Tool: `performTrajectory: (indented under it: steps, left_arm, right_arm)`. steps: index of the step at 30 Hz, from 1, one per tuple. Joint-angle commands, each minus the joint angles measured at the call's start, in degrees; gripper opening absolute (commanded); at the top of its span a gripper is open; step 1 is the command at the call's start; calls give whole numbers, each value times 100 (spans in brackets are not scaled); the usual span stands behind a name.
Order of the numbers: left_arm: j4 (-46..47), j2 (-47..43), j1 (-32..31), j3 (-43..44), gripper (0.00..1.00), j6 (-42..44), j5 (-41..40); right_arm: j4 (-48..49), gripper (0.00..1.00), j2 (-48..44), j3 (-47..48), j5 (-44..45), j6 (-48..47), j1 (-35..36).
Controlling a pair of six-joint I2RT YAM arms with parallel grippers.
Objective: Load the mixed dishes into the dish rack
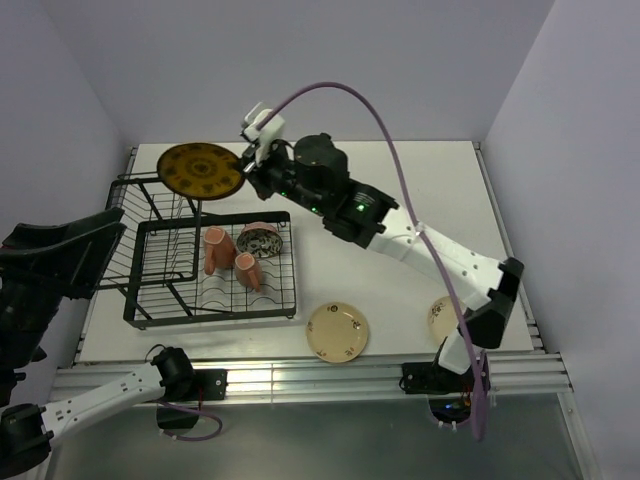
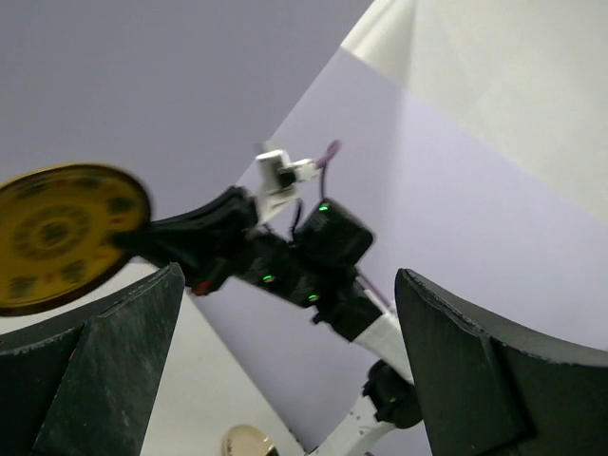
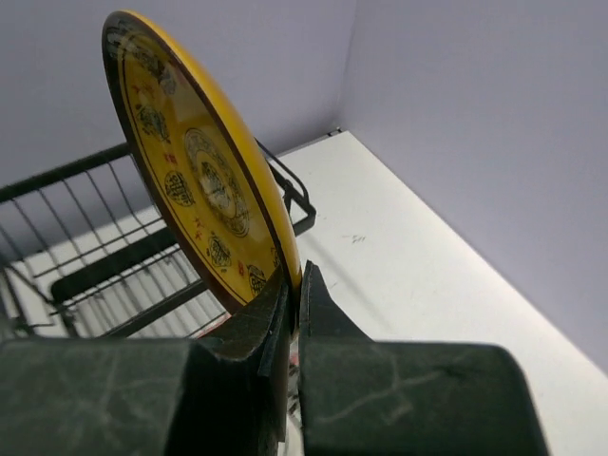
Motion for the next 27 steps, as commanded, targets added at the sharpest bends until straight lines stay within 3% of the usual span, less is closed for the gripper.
performTrajectory:
  steps: [1,7,16,27]
  left_arm:
    - [531,-60,1,-87,99,209,432]
    - [548,-148,1,-393,98,235,477]
    - [478,-209,1,-508,99,349,424]
    - [628,-227,1,-474,99,244,775]
  right_arm:
    - [848,0,389,523,65,-1192,125]
    - [745,0,1417,1523,-67,-1905,310]
    - [464,0,2639,2859,-7,-2258,503]
    - [568,0,3527,3494,292,-2250,723]
